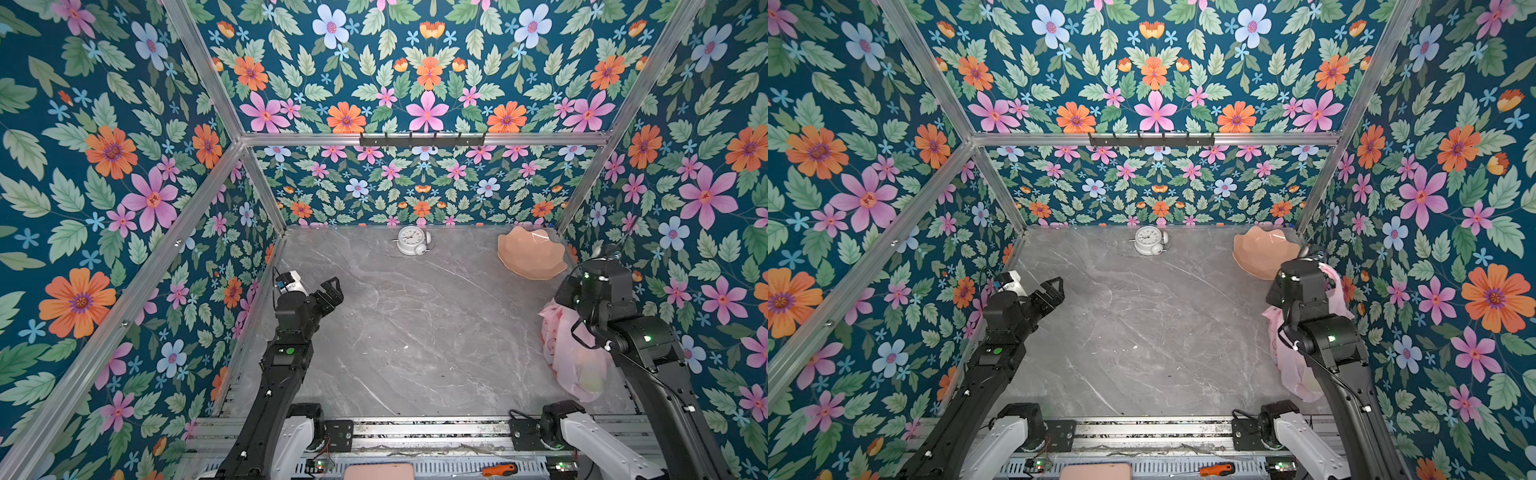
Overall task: Take the fake fruits out of the plastic bag
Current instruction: 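Carry the bag to table center with right gripper while left gripper approaches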
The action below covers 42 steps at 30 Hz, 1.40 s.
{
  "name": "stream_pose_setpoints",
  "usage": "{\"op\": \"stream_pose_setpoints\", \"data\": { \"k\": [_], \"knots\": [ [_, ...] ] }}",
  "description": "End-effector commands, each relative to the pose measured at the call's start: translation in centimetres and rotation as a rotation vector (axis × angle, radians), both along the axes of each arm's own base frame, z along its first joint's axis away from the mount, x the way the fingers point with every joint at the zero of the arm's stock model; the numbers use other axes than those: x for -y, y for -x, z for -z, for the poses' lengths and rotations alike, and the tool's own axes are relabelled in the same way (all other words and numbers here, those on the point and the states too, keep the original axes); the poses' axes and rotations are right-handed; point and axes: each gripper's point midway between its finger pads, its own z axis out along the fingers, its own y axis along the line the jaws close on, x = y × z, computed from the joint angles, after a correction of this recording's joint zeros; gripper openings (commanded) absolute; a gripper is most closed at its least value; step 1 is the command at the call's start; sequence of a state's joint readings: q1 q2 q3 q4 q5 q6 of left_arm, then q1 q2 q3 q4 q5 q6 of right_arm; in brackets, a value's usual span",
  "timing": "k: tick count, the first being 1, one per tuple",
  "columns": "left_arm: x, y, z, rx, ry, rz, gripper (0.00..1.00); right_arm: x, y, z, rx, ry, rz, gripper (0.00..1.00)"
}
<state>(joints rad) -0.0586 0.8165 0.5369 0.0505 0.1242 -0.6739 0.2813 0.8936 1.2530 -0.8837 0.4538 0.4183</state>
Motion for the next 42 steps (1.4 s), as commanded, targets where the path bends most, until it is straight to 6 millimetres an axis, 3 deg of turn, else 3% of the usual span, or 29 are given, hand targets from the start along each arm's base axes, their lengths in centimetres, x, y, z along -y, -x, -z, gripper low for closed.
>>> {"op": "stream_pose_setpoints", "data": {
  "k": [1, 13, 19, 21, 23, 26, 33, 36, 39, 42],
  "knots": [
    [-0.9, 0.1, -0.4, -0.006, -0.034, -0.042, 0.99, -2.5, -0.7, -0.7, 0.002, 0.048, -0.056, 0.00],
    [-3.1, 1.8, -0.7, -0.053, -0.100, -0.151, 0.99, -19.2, -7.2, -2.9, -0.003, 0.147, -0.462, 0.00],
    [-3.7, 2.5, -0.8, -0.057, -0.118, -0.177, 0.99, -28.3, -7.7, -4.0, 0.020, 0.261, -0.662, 0.00],
    [-3.4, 2.5, -0.6, -0.062, -0.121, -0.160, 0.99, -30.3, -7.2, -4.2, 0.031, 0.312, -0.706, 0.00],
    [-3.2, 2.4, -0.2, -0.084, -0.125, -0.140, 0.99, -32.5, -6.6, -2.8, 0.005, 0.367, -0.763, 0.00],
    [-2.6, 2.1, 0.3, -0.105, -0.125, -0.108, 1.00, -33.1, -5.3, -2.0, -0.007, 0.394, -0.801, 0.00],
    [0.0, 0.7, -0.3, -0.103, -0.092, 0.036, 1.00, -29.5, -3.2, -1.6, 0.022, 0.353, -0.783, 0.00],
    [1.4, 0.2, -1.0, -0.100, -0.089, 0.094, 1.00, -29.3, -2.7, -1.4, 0.025, 0.284, -0.804, 0.12],
    [2.3, 0.0, -2.2, -0.085, -0.116, 0.116, 1.00, -29.6, -2.6, -0.7, 0.007, 0.214, -0.830, 0.17],
    [3.1, 0.2, -3.3, -0.074, -0.141, 0.138, 1.00, -29.8, -2.3, 0.0, -0.013, 0.183, -0.841, 0.35]
  ]
}}
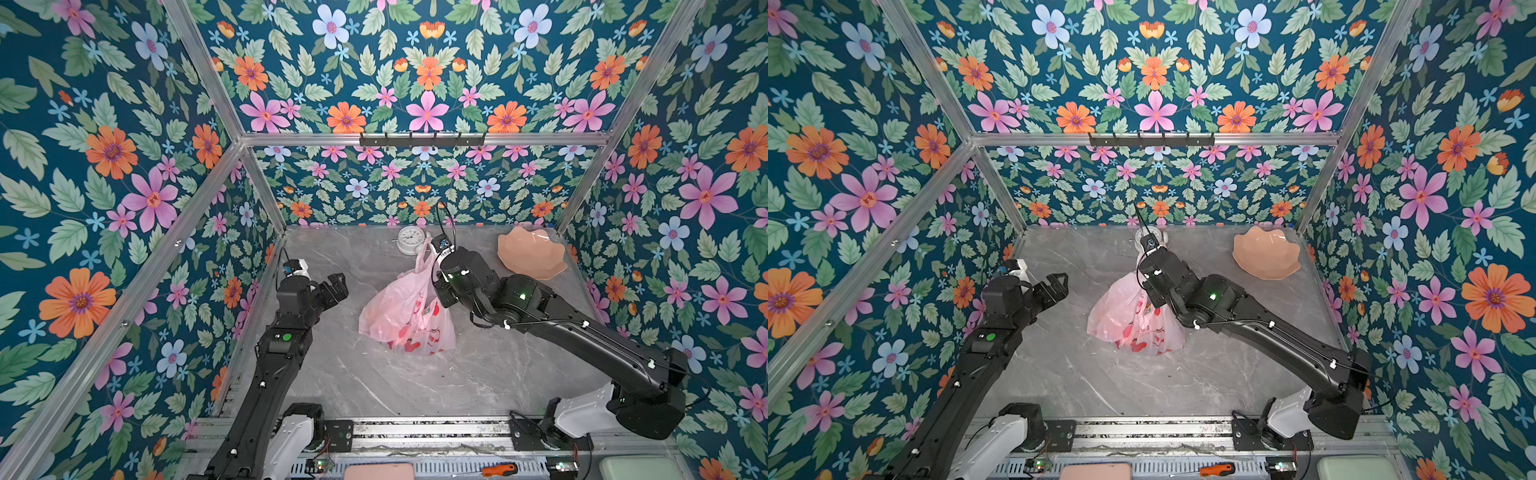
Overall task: Take the fake fruits out of the plastic bag
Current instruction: 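Carry the bag to table center with right gripper while left gripper approaches, then grasp the other bag handle with the left gripper and lift the bag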
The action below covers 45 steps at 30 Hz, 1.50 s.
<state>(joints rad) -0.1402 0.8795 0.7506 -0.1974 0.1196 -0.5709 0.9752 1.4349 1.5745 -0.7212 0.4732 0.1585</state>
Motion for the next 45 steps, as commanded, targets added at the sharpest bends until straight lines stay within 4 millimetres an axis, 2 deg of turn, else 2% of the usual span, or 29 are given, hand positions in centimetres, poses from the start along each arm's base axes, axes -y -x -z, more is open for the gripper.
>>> {"op": "stream_pose_setpoints", "data": {
  "k": [1, 3, 5, 10, 13, 18, 27, 28, 32, 35, 40, 42, 45],
  "knots": [
    [0.8, 0.2, -0.9, 0.010, -0.045, 0.035, 1.00, -1.3, 0.6, -0.2, -0.038, -0.092, -0.035, 0.40],
    [1.4, 0.6, -1.4, 0.007, -0.072, 0.057, 1.00, -1.3, 1.2, -0.3, -0.058, -0.120, -0.048, 0.52],
    [2.1, 1.0, -2.0, 0.003, -0.112, 0.079, 1.00, -1.1, 1.9, -0.7, -0.073, -0.158, -0.064, 0.57],
    [4.0, 1.8, -4.3, -0.007, -0.216, 0.132, 1.00, -0.1, 2.7, -1.7, -0.104, -0.228, -0.020, 0.62],
    [4.6, 2.1, -6.3, -0.001, -0.250, 0.153, 1.00, -0.5, 2.4, -1.8, -0.121, -0.244, 0.001, 0.64],
    [5.4, 2.5, -9.3, 0.041, -0.273, 0.181, 1.00, -1.1, 0.8, -2.1, -0.109, -0.229, 0.067, 0.67],
    [6.8, 2.8, -10.0, 0.031, -0.286, 0.222, 1.00, 0.8, -3.2, -2.0, -0.020, -0.026, 0.292, 0.66],
    [7.1, 2.9, -10.2, 0.031, -0.289, 0.228, 1.00, 0.6, -3.7, -1.3, -0.025, 0.000, 0.305, 0.66],
    [8.4, 2.7, -10.9, 0.033, -0.297, 0.250, 1.00, 1.0, -4.4, -1.6, -0.014, -0.025, 0.324, 0.63],
    [10.0, 2.6, -11.3, 0.040, -0.310, 0.275, 1.00, 1.5, -4.0, -3.0, 0.009, -0.088, 0.313, 0.63],
    [14.0, 2.6, -11.8, 0.049, -0.344, 0.339, 1.00, 2.8, -4.1, -3.1, -0.017, -0.189, 0.311, 0.62],
    [16.0, 2.9, -12.4, 0.063, -0.363, 0.369, 1.00, 3.5, -4.2, -2.9, -0.022, -0.208, 0.326, 0.59],
    [18.8, 3.2, -13.3, 0.081, -0.403, 0.404, 1.00, 3.6, -3.9, -2.5, -0.022, -0.237, 0.321, 0.48]
  ]
}}
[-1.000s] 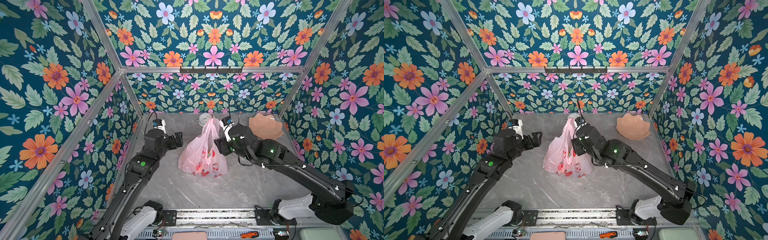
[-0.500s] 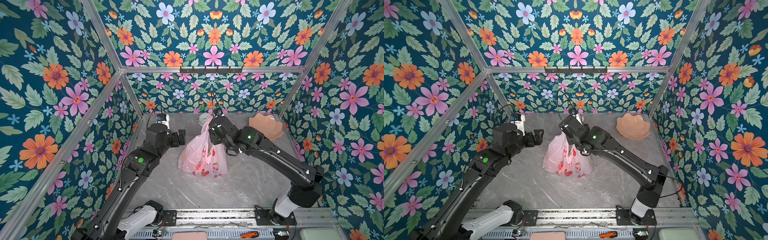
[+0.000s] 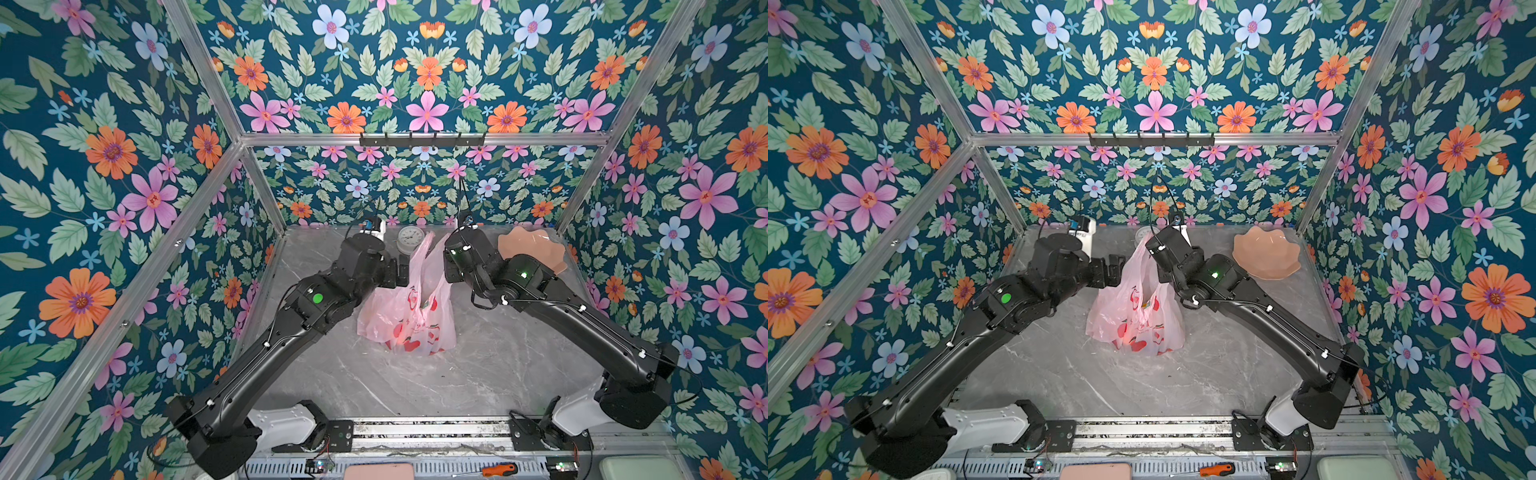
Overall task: Take the fake fruits out of the plastic bag
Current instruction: 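Grasp the other bag handle with the left gripper and lift the bag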
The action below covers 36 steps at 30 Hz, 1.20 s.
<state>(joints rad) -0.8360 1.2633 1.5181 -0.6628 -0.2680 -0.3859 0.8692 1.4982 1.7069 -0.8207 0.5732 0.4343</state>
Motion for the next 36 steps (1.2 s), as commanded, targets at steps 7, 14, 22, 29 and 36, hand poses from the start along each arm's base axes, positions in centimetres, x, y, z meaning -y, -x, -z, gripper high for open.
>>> {"op": "stream_pose_setpoints", "data": {
  "k": [7, 14, 22, 29, 36],
  "knots": [
    [3.9, -1.7, -0.3, 0.017, -0.123, -0.037, 0.98, -0.7, 0.8, -0.5, 0.049, -0.155, -0.045, 0.31],
    [5.0, -3.8, -0.5, 0.034, -0.132, -0.104, 0.90, -0.7, 0.7, -0.3, 0.051, -0.164, -0.046, 0.28],
    [4.0, -7.3, 0.6, -0.002, -0.112, -0.181, 0.52, -1.5, -1.3, 0.1, 0.022, -0.202, -0.056, 0.42],
    [3.7, -9.1, 1.3, -0.044, -0.043, -0.161, 0.28, -3.0, -3.9, 0.5, -0.011, -0.161, -0.062, 0.42],
    [-0.5, -13.0, -0.3, -0.032, 0.094, -0.216, 0.07, -0.8, -7.5, -1.3, -0.003, -0.263, -0.032, 0.00]
  ]
}}
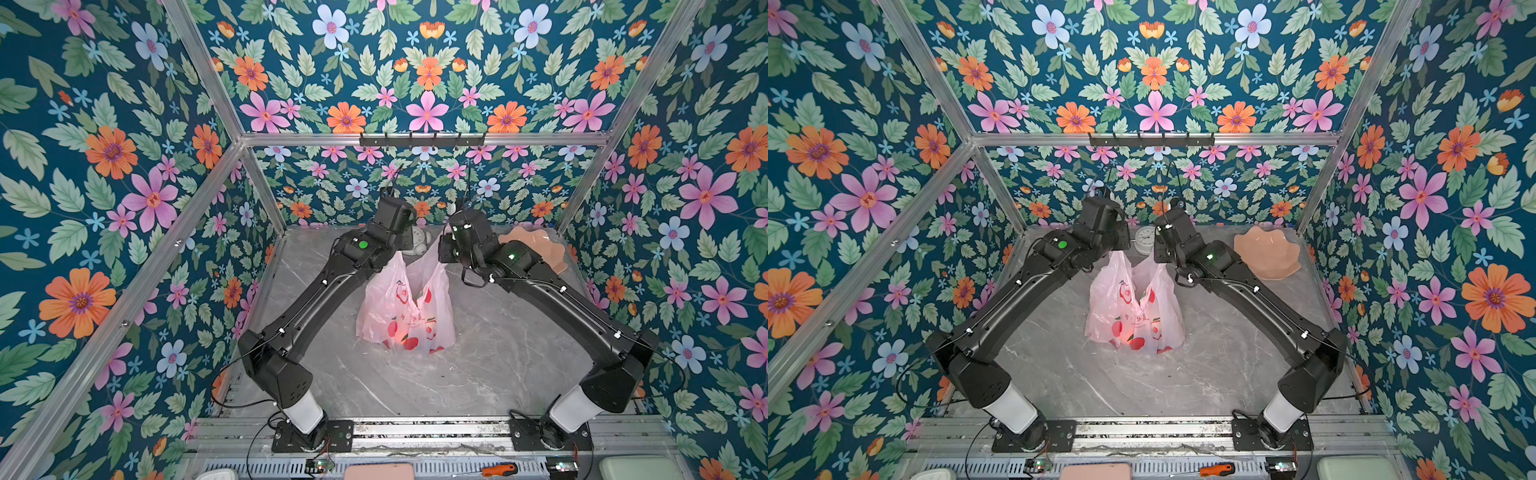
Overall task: Take the fake fruits out of the plastic bag
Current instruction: 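Grasp the other bag handle with the left gripper and lift the bag, then lower the bag onto the table with both grippers, pulling handles apart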
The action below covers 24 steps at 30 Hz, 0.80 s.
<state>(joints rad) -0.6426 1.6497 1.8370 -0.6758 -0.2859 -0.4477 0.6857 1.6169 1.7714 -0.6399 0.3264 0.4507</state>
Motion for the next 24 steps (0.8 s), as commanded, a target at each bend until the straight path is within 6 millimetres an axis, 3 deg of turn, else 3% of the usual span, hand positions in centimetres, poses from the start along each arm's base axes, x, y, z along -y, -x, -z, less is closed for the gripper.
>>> {"op": "stream_pose_setpoints", "data": {
  "k": [1, 4, 6, 8, 11, 13, 17, 21, 24],
  "knots": [
    [-0.8, -1.6, -3.3, 0.076, 0.120, 0.014, 0.06, 0.3, -1.1, -2.0, 0.019, -0.090, -0.036, 0.00],
    [-4.7, -2.7, -6.4, 0.167, 0.181, -0.060, 0.00, 2.3, -1.9, -4.0, 0.028, -0.144, -0.002, 0.00],
    [-7.1, -2.3, -8.3, 0.242, 0.240, -0.103, 0.00, 3.3, -1.5, -4.9, 0.052, -0.152, 0.019, 0.00],
    [-8.6, -0.7, -9.9, 0.323, 0.302, -0.117, 0.00, 3.7, -0.8, -5.3, 0.070, -0.166, 0.012, 0.00],
    [-9.6, 2.2, -9.8, 0.395, 0.391, -0.108, 0.00, 4.1, 0.6, -4.2, 0.059, -0.206, 0.006, 0.00],
    [-10.9, 3.9, -7.4, 0.388, 0.409, -0.142, 0.00, 4.6, 1.7, -2.6, 0.046, -0.230, 0.015, 0.00],
    [-14.2, 6.1, 0.4, 0.298, 0.340, -0.271, 0.00, 5.5, 3.6, 2.9, -0.030, -0.262, 0.045, 0.00],
    [-19.2, 7.4, 9.2, 0.156, 0.273, -0.449, 0.00, 7.2, 4.3, 10.4, -0.133, -0.219, 0.139, 0.00],
    [-22.5, 7.7, 15.8, 0.014, 0.326, -0.534, 0.00, 8.7, 4.4, 16.0, -0.223, -0.177, 0.215, 0.00]
  ]
}}
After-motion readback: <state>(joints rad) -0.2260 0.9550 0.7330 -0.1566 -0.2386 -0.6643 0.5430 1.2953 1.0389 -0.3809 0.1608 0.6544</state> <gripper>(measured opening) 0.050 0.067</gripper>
